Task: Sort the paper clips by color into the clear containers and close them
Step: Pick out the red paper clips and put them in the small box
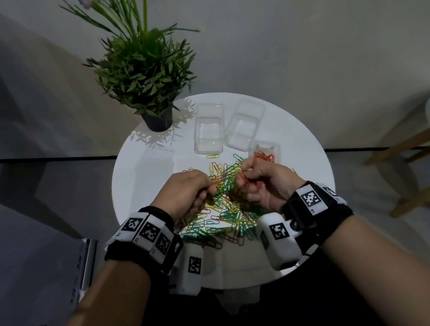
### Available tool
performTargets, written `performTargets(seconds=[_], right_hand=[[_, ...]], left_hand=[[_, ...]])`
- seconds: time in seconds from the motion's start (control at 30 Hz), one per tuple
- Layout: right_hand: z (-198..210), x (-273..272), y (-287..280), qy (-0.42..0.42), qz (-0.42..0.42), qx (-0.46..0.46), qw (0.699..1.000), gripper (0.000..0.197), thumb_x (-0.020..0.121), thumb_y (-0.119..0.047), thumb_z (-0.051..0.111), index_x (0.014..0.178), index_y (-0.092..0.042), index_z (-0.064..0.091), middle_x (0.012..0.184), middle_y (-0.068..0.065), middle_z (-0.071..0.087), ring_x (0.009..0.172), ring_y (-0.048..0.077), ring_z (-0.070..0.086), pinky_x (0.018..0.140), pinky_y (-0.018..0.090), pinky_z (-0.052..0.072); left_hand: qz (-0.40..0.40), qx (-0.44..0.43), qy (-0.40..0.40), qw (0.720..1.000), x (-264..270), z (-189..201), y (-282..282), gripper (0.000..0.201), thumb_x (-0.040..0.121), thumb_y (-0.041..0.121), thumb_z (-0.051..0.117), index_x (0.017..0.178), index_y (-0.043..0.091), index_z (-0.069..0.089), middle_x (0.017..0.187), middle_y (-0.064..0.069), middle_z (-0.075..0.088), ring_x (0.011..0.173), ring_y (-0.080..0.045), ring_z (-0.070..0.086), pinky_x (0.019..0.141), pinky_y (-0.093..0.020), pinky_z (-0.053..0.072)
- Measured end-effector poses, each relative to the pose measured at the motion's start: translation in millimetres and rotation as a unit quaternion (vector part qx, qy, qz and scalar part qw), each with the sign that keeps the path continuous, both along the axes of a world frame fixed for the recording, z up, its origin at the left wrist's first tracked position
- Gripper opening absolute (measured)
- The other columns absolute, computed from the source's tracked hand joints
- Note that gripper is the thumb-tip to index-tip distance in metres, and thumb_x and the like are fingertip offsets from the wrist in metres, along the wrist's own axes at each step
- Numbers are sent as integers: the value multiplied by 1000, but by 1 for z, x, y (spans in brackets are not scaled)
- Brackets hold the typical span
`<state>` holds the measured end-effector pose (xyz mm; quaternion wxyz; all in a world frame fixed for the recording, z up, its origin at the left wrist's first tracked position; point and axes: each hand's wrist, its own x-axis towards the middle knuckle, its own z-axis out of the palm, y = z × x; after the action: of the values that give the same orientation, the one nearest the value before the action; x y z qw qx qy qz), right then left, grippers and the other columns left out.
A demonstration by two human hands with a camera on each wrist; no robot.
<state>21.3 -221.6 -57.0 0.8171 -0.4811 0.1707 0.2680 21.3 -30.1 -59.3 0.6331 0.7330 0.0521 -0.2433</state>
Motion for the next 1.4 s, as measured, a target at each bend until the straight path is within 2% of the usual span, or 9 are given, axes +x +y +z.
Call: performTargets(seconds=[0.23,0.37,0.47,0.63,0.77,0.97,1.13,1.27,1.4], right_hand=[[13,8,-31,-11,-5,13,1000,18,76,-10,46,90,-3,57,64,8,58,50,17,55,40,19,39],[22,25,-49,39,-66,-41,996,22,96,-16,42,85,-3,55,64,12,59,48,20,62,41,24,52],[26,45,-55,66,-98,-132,984,17,97,-20,49,90,-5,50,75,15,55,58,21,56,46,25,54],[29,63,-53,83,-58,-227,969,15,96,-22,50,93,-7,50,84,12,53,69,20,53,57,26,45],[25,66,-58,80,-79,-232,966,15,98,-14,44,109,-4,47,88,9,51,74,18,53,45,21,53],[24,60,-75,60,-120,-174,976,9,97,-16,47,92,-12,54,82,5,56,64,15,52,47,16,49],[20,51,-99,54,-143,-144,978,10,97,-17,47,96,-14,57,93,8,61,76,20,60,51,19,54],[13,44,-115,68,-164,-141,974,13,96,-18,49,103,-12,58,97,11,62,80,23,63,50,20,55],[7,36,-119,67,-164,-161,971,14,97,-18,48,102,-12,59,98,11,63,80,22,64,57,23,55]], left_hand=[[-10,-12,-56,998,13,3,-20,13,87,16,66,80,7,73,44,4,36,39,-10,26,38,-15,20],[-8,-18,-49,999,25,7,-44,17,86,14,68,70,7,66,42,7,39,38,-8,31,40,-16,23],[-17,54,-68,996,43,9,-62,30,85,19,70,60,12,55,44,7,47,35,-4,38,41,-16,30],[-21,164,-102,981,68,8,-84,33,83,26,70,60,15,50,59,2,51,58,-14,48,59,-24,40],[-25,218,-131,967,76,7,-96,27,84,28,70,65,14,56,66,3,57,63,-10,52,55,-21,38],[-111,331,-185,918,81,8,-130,11,82,20,64,80,12,57,88,-6,65,85,-22,60,72,-30,49],[-139,269,-159,940,84,8,-143,11,89,27,54,85,18,58,84,1,61,72,-13,58,52,-15,45],[-185,218,-106,952,93,19,-146,28,95,9,37,105,11,63,116,-9,64,102,-27,57,87,-30,44],[-166,218,-84,958,96,19,-141,31,90,2,38,87,18,64,112,-11,65,102,-28,59,91,-40,51]])
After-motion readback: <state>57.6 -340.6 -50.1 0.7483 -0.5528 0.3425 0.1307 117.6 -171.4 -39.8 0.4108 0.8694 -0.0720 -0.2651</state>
